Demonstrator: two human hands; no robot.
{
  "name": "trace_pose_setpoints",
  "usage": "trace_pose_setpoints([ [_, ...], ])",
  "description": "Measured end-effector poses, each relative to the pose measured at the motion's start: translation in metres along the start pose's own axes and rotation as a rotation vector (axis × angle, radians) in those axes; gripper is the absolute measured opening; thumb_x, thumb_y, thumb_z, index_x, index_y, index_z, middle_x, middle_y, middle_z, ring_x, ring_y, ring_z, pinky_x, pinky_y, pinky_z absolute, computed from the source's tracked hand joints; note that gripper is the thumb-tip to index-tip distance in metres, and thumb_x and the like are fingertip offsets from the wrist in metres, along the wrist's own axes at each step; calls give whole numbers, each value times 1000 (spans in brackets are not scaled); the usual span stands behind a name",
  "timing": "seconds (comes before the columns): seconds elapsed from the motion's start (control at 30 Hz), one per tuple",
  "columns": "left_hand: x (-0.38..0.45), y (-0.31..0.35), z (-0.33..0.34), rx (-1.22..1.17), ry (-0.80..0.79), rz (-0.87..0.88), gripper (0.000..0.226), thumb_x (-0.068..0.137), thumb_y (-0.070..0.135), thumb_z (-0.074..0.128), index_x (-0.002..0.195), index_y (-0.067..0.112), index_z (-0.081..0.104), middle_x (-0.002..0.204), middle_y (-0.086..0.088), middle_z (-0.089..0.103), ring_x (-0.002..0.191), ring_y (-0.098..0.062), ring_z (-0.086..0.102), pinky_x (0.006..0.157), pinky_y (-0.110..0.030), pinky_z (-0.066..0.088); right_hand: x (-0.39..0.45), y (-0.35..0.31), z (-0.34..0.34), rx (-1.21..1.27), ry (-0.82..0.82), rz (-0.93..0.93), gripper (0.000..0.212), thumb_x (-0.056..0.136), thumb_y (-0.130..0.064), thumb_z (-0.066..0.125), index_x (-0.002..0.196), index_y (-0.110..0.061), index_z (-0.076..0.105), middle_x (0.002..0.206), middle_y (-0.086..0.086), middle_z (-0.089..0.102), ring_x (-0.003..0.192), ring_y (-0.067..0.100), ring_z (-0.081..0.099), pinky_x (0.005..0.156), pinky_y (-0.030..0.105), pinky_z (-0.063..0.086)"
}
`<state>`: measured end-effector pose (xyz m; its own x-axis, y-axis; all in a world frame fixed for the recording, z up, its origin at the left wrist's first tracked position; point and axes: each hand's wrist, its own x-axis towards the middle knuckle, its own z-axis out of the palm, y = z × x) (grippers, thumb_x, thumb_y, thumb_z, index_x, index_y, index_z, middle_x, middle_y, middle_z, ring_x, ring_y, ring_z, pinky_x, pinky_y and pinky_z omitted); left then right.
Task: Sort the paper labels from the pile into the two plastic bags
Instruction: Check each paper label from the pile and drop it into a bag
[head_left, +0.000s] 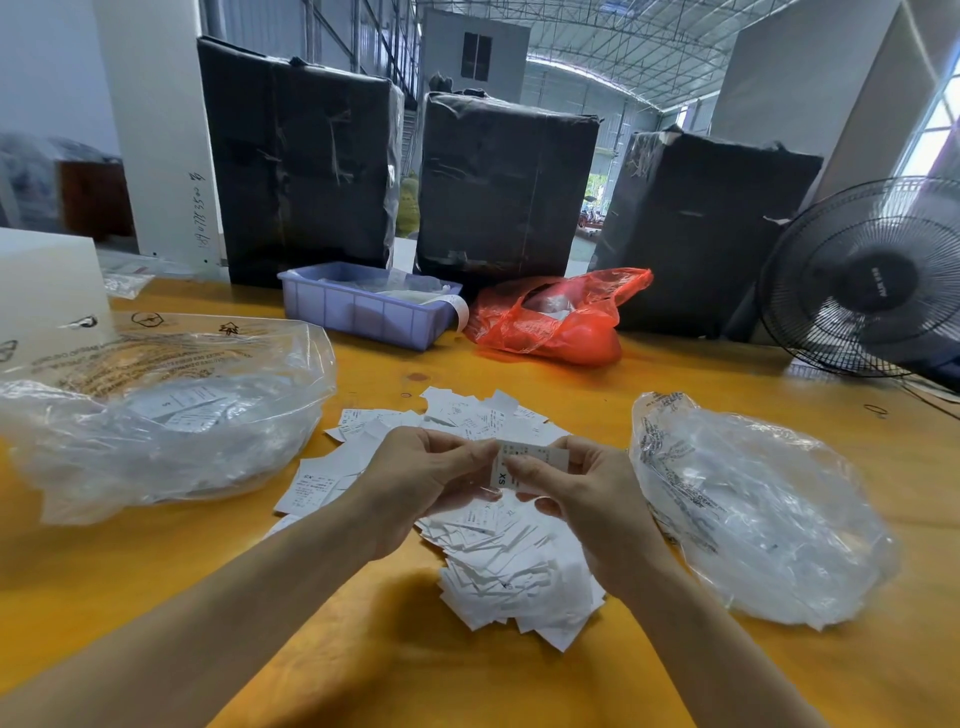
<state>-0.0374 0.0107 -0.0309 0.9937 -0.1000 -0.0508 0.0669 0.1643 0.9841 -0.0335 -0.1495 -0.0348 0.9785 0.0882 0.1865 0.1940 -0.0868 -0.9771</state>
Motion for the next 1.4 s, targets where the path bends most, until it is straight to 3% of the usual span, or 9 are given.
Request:
trace_pose_setpoints([
  [0.13,0,0,0,22,-5,24,26,66,23,71,83,4,74,74,-11,74,59,-14,69,50,-16,51,3,1,-4,82,-24,58,12,78,-6,73,75,-5,62,60,3,61,51,10,55,53,22,45],
  [0.3,2,-3,0,34,22,25,18,71,18,72,83,4,73,76,-10,74,62,-12,70,52,-16,51,2,-1,-8,49,-192,120,18,72,-2,77,70,-4,60,54,0,57,49,10,53,52,21,45],
  [0.47,1,-4,0,42,-6,7,30,63,19,73,86,0,73,81,-15,74,66,-15,71,55,-18,53,0,-1,-6,-201,-160,3,30,68,-6,82,91,-4,62,75,9,63,55,8,59,56,19,49],
  [0.57,1,-7,1,58,-1,9,20,67,17,74,81,3,74,77,-13,74,64,-15,70,54,-18,52,1,-2,-5,-356,-215,-43,38,72,-7,80,104,-10,61,85,7,64,61,9,60,60,22,52],
  [0.73,1,-9,4,96,-34,14,37,67,33,71,84,0,74,82,-18,73,73,-24,72,61,-25,57,2,2,-2,-571,-283,-134,38,84,-7,68,117,-19,56,102,4,56,91,19,58,76,32,55],
  [0.8,1,-9,4,80,-45,-6,36,69,34,68,83,1,73,80,-19,73,70,-25,72,59,-24,57,2,1,-3,-542,-262,-128,45,86,-5,65,126,-21,49,99,4,54,85,15,58,69,24,51],
  [1.0,1,-7,4,90,-27,-2,33,66,30,69,83,2,73,80,-17,74,70,-24,73,55,-22,55,3,-5,-10,-393,-113,-92,54,71,-4,80,112,-21,49,83,19,61,56,10,59,55,21,52],
  [1.2,0,-5,2,78,-53,-36,31,67,27,69,85,2,73,80,-19,73,68,-26,72,53,-23,56,4,-6,-12,-286,-93,-91,42,72,-8,80,106,-14,57,77,11,67,53,3,58,52,16,46],
  [1.4,0,-3,0,-46,-74,-96,22,70,5,69,91,-2,70,85,-20,73,73,-27,73,55,-22,56,4,-10,-16,-125,32,-192,17,77,-2,73,86,-10,62,75,6,66,54,-1,59,49,12,44],
])
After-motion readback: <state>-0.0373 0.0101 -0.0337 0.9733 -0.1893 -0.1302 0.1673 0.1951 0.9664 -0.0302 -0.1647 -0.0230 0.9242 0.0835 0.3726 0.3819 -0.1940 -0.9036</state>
